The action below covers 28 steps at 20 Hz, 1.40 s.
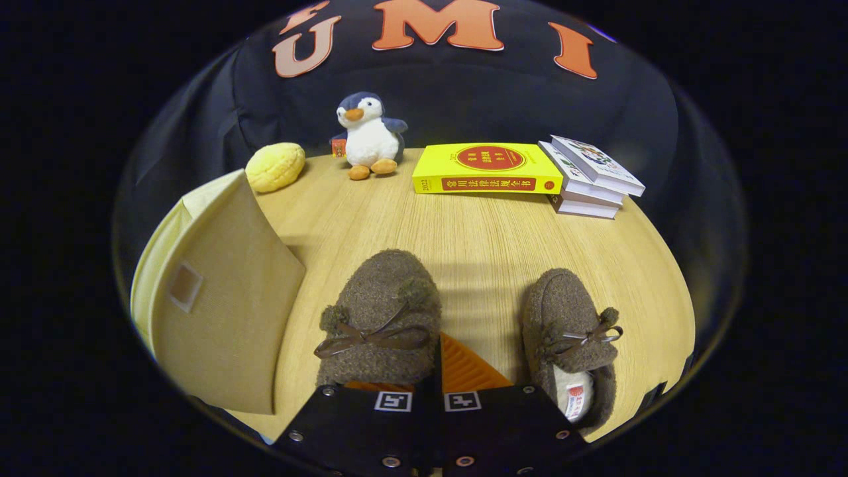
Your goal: Open the storage box then place both shoes into the box .Put the left shoe in first, then the right shoe, with the right side of both shoes facing outward in a uniform manner.
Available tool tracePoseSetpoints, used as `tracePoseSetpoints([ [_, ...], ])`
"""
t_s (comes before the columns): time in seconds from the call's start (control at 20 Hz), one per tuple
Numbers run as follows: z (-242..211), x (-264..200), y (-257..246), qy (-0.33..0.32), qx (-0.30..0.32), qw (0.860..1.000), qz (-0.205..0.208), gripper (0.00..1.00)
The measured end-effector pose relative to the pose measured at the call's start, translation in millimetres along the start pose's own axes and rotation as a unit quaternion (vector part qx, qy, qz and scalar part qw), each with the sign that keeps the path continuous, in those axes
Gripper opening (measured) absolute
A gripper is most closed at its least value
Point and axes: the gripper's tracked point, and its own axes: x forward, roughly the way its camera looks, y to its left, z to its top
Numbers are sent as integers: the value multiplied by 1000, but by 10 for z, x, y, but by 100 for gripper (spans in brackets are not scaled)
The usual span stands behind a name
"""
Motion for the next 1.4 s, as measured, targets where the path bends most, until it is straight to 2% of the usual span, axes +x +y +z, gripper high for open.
tracePoseSetpoints([
  [0.35,774,-748,552,-42,35,998,31,4],
  [0.65,1150,-970,1401,-63,-7,995,73,4],
  [1.0,930,-605,2266,-12,-57,994,91,3],
  [1.25,477,-281,2515,63,-64,994,62,4],
  [1.4,353,-123,2596,87,-59,994,42,4],
])
